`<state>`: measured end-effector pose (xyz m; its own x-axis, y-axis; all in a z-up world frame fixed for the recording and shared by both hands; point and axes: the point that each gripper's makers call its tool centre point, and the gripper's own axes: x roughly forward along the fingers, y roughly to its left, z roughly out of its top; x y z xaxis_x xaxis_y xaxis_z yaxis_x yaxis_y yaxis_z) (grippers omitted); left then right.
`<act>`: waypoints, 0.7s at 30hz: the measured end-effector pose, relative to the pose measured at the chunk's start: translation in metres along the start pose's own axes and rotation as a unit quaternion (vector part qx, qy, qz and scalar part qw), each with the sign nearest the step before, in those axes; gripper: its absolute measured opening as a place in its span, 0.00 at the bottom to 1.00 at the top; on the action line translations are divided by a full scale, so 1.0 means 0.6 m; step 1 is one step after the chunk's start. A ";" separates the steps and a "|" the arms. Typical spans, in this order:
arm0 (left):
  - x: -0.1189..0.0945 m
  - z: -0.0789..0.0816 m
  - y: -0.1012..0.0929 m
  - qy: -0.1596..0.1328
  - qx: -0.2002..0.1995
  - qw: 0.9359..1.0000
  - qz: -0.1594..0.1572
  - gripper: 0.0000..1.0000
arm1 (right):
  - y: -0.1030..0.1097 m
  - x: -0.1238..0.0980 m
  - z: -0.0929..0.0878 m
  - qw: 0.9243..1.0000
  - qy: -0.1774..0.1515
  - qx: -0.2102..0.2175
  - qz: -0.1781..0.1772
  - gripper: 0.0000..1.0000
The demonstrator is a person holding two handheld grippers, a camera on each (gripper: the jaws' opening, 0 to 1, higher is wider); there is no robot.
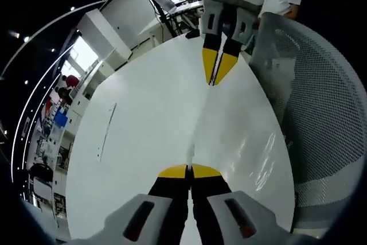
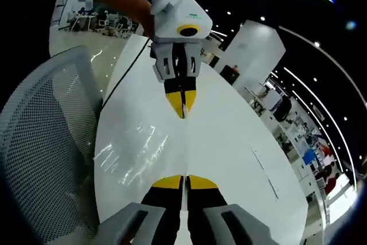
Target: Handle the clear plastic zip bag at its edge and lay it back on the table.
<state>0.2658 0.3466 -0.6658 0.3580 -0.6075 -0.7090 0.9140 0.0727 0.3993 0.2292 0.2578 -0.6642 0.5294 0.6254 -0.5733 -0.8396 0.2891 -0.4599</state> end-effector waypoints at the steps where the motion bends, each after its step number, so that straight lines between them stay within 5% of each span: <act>1: -0.002 0.003 0.002 -0.003 -0.001 1.000 0.003 0.00 | -0.001 0.000 0.000 1.000 -0.001 0.002 -0.002 0.05; 8: -0.009 0.008 0.010 -0.010 -0.010 1.000 0.014 0.00 | -0.018 -0.005 0.009 0.999 -0.011 0.036 -0.014 0.15; 21: -0.047 0.020 0.043 -0.017 -0.022 0.999 0.047 0.00 | -0.053 -0.019 0.023 0.998 -0.022 0.049 -0.041 0.18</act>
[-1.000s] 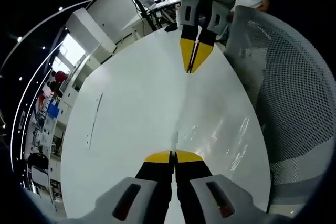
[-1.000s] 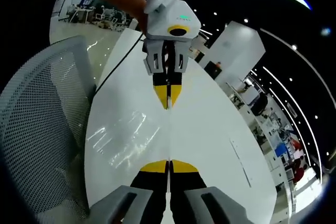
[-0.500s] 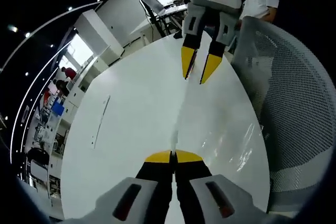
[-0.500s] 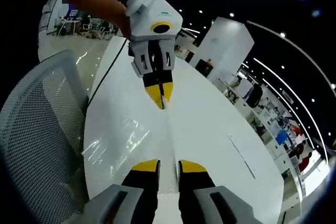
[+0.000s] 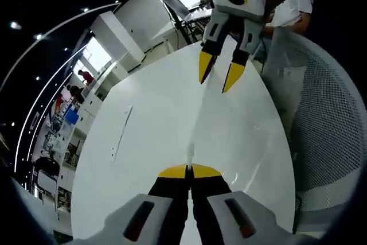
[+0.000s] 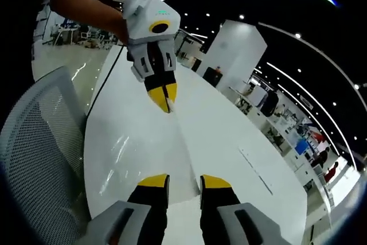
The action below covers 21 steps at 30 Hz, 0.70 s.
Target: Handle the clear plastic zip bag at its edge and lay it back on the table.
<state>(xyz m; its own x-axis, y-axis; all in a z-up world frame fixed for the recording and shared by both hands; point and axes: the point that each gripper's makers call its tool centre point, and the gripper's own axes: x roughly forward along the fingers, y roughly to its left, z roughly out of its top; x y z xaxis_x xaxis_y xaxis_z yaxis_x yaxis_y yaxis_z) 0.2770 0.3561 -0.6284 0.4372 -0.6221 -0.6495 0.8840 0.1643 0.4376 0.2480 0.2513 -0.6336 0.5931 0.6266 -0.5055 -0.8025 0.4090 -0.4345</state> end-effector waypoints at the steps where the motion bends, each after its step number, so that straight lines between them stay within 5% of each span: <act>1: -0.004 0.002 0.005 -0.001 -0.005 1.000 0.003 0.00 | -0.006 -0.003 0.006 1.000 -0.004 0.000 -0.004 0.18; 12: -0.034 0.035 0.047 -0.008 -0.002 0.999 0.036 0.00 | -0.050 -0.034 0.075 0.999 -0.043 0.012 -0.015 0.22; 21: -0.043 0.055 0.043 -0.004 0.002 0.999 0.040 0.00 | -0.045 -0.043 0.102 0.999 -0.048 0.011 0.009 0.22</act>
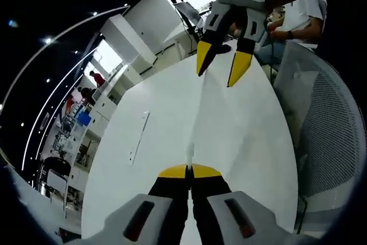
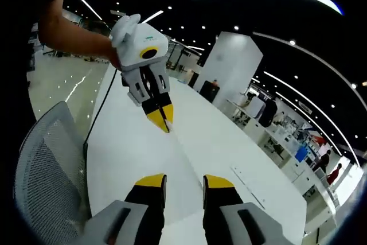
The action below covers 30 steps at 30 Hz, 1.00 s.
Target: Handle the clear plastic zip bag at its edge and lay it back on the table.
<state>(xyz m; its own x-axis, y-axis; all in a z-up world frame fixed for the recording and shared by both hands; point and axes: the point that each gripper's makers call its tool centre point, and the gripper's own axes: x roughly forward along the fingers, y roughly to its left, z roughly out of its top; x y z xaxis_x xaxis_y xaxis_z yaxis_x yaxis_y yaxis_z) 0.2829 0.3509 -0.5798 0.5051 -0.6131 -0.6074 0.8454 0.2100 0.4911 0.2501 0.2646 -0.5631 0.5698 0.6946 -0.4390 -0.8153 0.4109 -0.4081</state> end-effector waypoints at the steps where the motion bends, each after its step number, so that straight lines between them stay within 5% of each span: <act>1: 0.000 0.001 -0.002 0.001 -0.001 1.000 -0.002 0.00 | 0.002 0.001 0.001 1.000 0.002 -0.002 0.001 0.23; 30: 0.005 0.039 -0.039 0.013 0.011 1.000 -0.023 0.00 | 0.042 0.027 0.040 0.998 -0.012 -0.026 0.060 0.22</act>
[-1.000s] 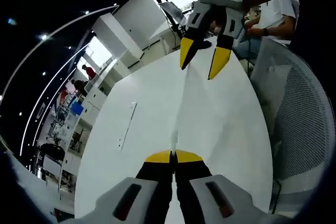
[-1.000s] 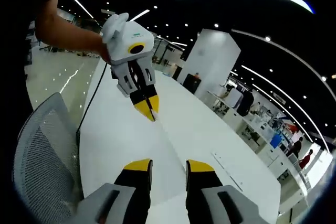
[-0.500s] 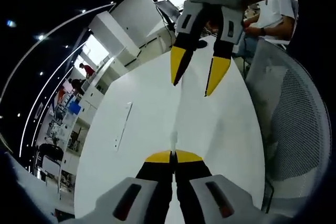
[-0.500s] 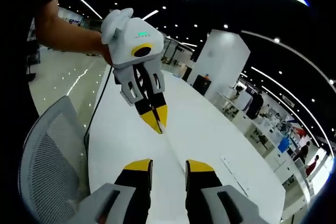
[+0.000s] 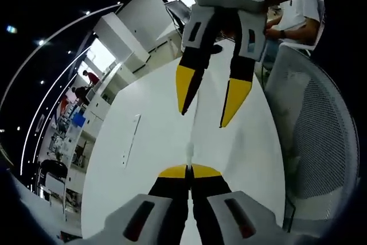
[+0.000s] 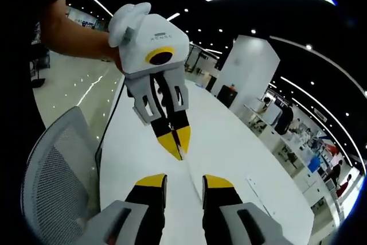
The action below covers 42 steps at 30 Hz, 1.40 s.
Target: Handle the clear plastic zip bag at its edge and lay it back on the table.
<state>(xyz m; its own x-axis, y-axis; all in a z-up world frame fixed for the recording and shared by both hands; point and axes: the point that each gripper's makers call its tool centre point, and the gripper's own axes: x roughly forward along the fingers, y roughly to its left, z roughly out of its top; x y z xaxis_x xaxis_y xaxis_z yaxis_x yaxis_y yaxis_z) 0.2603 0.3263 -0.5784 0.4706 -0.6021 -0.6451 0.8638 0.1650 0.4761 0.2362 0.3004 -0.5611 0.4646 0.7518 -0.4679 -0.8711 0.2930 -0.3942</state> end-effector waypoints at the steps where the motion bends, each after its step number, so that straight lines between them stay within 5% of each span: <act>1: 0.001 0.003 -0.001 -0.001 0.002 1.000 -0.001 0.00 | 0.000 0.001 0.002 1.000 -0.002 -0.001 0.001 0.22; 42: 0.021 0.009 -0.049 -0.004 0.026 0.998 -0.048 0.00 | 0.034 0.032 -0.006 0.997 0.016 -0.068 0.045 0.03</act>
<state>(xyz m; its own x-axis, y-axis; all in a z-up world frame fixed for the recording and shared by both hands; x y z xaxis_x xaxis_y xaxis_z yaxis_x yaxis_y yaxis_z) 0.2398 0.3097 -0.5969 0.3848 -0.6187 -0.6849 0.8939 0.0650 0.4436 0.2279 0.3185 -0.5812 0.3932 0.7508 -0.5307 -0.8805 0.1412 -0.4525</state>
